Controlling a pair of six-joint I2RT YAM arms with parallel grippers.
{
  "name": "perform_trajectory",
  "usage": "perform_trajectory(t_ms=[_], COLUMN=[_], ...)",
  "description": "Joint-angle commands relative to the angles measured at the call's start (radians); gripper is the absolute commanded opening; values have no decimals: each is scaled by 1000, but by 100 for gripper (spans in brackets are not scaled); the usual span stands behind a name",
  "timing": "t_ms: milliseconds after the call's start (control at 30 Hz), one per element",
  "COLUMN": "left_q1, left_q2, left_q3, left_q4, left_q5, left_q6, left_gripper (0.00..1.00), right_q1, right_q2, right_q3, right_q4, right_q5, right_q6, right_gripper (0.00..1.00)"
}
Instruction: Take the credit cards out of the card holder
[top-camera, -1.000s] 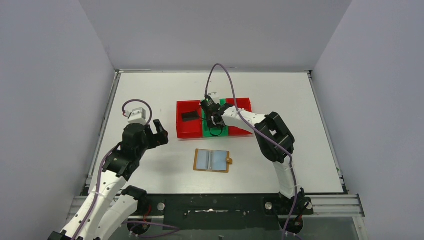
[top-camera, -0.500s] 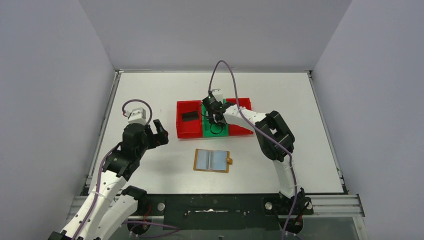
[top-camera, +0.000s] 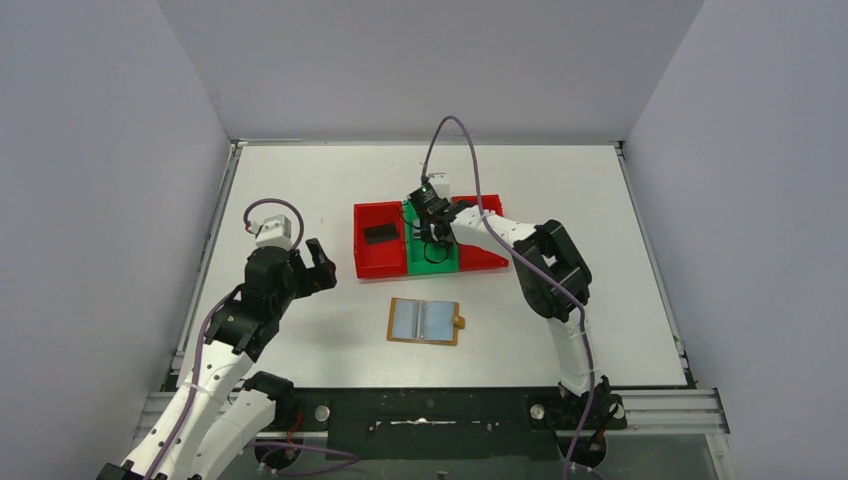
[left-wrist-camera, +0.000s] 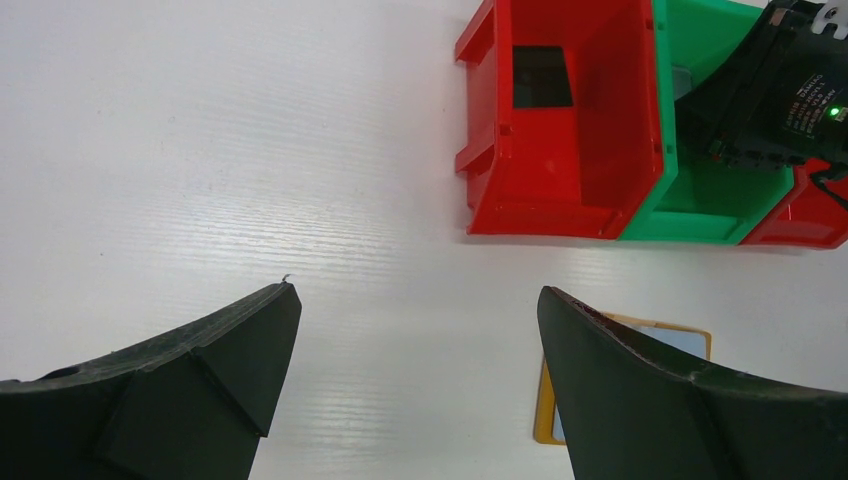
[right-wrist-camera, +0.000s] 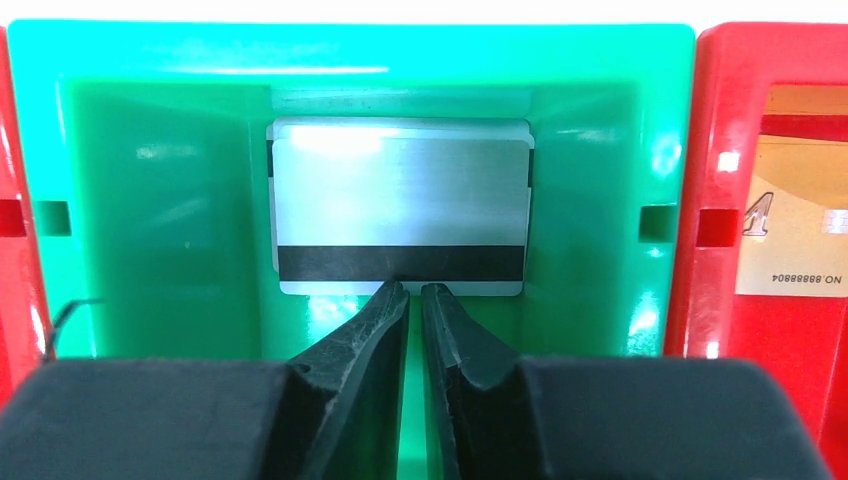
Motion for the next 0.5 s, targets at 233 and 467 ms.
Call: perform_trajectory(t_ms=[233,467], left_q1=[10,18], left_q2=[-6,-8], left_q3=[9,10], left_q4=[48,47], left_q5=[11,4], left_q6=[13,9], left_gripper=[91,92], right_q1=[78,284], right_q2=[-307,-441], right_q3=[-117,-300], right_q4=[49,0], right_q5=[87,305], right_q6=[-3,230], right_gripper=[31,58])
